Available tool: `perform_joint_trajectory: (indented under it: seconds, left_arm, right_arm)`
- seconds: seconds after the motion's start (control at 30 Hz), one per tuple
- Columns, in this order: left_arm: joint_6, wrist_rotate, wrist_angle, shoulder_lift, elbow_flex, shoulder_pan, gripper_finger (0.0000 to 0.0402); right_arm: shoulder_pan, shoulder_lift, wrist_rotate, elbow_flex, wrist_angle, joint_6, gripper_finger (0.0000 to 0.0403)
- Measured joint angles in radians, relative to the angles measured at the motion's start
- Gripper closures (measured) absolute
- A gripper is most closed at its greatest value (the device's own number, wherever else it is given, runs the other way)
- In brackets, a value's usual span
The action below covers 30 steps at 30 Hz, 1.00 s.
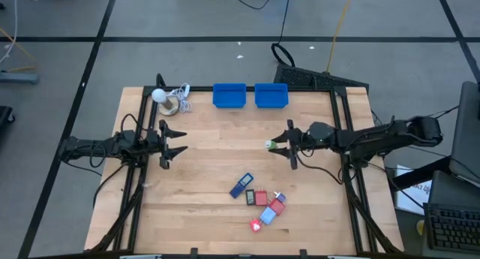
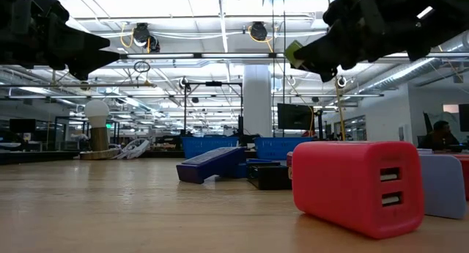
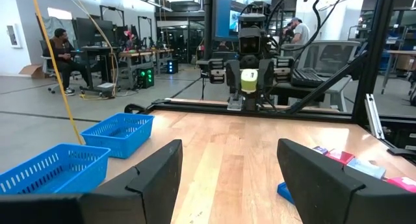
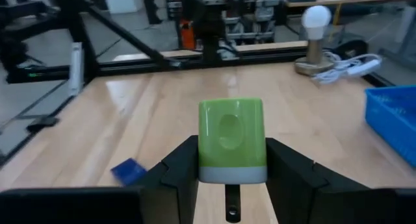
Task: Pick & Place Office items
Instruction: Put the green charger adapter into the right blue bin
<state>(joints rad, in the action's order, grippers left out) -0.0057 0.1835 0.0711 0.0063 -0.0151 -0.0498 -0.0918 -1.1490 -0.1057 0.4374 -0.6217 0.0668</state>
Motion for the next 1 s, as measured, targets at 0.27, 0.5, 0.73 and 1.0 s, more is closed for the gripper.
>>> perform_joint_trajectory:
  seconds: [0.27,0.5,0.73,1.0]
  left_arm:
    - [0.0,0.0,0.0,0.0,0.0,0.0,0.0146]
    - [-0.001,0.0,0.0,0.0,0.0,0.0,0.0146]
    - [0.0,0.0,0.001,0.0,0.0,0.0,0.0146]
    - [-0.001,0.0,0.0,0.0,0.0,0.0,0.0146]
  right_arm:
    - [-0.094,-0.136,0.03,0.001,-0.123,0.032,0.0269]
    - [-0.198,-0.23,0.024,0.053,-0.103,0.026,0.0269]
    - [-0.311,-0.245,0.023,0.171,0.071,-0.011,0.0269]
    - [-0.422,-0.245,0.023,0.313,0.243,-0.051,0.027]
